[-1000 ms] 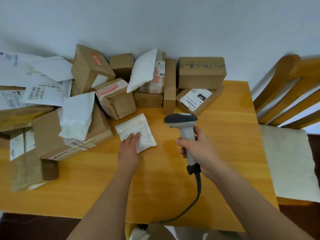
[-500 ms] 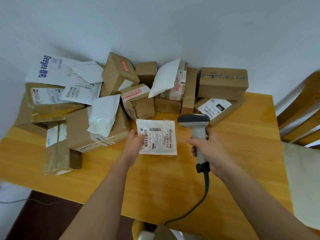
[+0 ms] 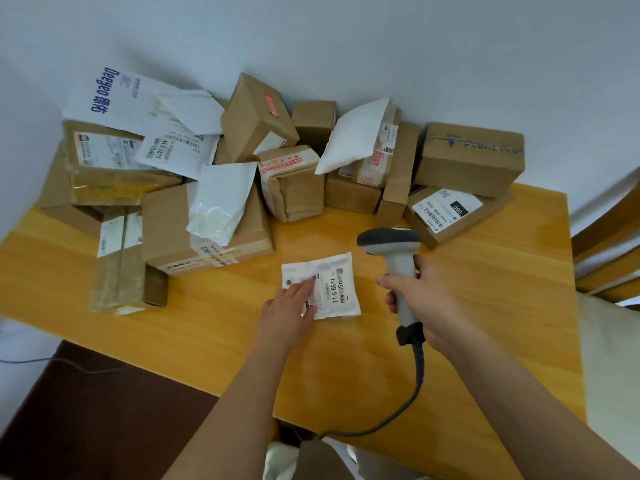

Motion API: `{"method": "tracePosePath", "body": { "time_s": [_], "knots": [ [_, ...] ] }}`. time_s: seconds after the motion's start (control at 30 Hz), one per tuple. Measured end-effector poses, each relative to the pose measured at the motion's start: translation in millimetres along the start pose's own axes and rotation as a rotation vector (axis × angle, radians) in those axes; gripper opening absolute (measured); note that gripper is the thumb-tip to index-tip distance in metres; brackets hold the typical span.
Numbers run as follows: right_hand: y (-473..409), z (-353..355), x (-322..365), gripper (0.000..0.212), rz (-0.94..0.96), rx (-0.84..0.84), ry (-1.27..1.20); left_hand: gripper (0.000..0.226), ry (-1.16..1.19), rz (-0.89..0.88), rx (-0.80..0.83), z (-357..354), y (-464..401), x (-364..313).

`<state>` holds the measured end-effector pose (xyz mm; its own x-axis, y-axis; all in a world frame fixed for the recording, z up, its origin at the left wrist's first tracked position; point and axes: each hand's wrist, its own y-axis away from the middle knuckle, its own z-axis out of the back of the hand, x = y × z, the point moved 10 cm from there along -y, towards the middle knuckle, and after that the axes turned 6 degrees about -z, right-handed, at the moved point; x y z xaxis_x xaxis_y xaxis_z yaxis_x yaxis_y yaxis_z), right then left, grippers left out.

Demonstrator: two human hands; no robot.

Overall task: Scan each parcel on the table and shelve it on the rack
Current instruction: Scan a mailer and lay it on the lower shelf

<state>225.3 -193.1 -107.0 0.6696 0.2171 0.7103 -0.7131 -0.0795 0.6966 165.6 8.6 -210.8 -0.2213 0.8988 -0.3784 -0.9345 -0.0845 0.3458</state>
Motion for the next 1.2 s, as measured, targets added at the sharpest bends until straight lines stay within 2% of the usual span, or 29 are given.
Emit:
{"method": "tracePosePath", "body": {
  "time_s": [0.13,0.23,0.33,0.4,0.47,0.6,0.7,0.97,1.2],
  "knots": [
    [-1.7,-1.7,0.0,0.031,0.016,0.003,0.049,0.055,-0.004,0.070,0.048,-8.5,-5.1,5.8],
    [-0.1,-4.8,-1.1,0.033,0.010,0.020,0.081,0.057,-0.040,0.087,-0.017,3.7,-9.8,-0.7],
    [2.6,-11.7,-0.9,0.032,0.013,0.065,0.117,0.058,-0.142,-0.033,-0.100,11.0,-7.3,-22.0],
    [4.0,-15.0,-0.1,0.031,0.013,0.087,0.140,0.062,-0.161,-0.123,-0.034,-3.0,-4.4,-30.9],
    [5.4,-18.4,1.3,0.028,0.012,0.103,0.156,0.062,-0.149,-0.142,0.013,-14.7,-1.5,-24.9],
    [8.2,-24.1,4.6,0.020,0.019,0.122,0.171,0.042,-0.027,-0.036,-0.062,-6.7,5.8,-7.7],
    [11.8,-31.0,5.4,0.015,0.011,0.155,0.173,0.044,-0.038,-0.025,-0.094,-5.5,10.3,-5.7],
    [21.9,-51.9,6.7,0.025,-0.039,0.261,0.118,0.045,0.016,0.043,0.029,-13.0,5.9,0.9],
    [34.8,-58.3,19.6,0.028,-0.024,0.221,0.071,0.048,0.036,0.057,0.094,-14.8,2.7,4.1]
  ]
}}
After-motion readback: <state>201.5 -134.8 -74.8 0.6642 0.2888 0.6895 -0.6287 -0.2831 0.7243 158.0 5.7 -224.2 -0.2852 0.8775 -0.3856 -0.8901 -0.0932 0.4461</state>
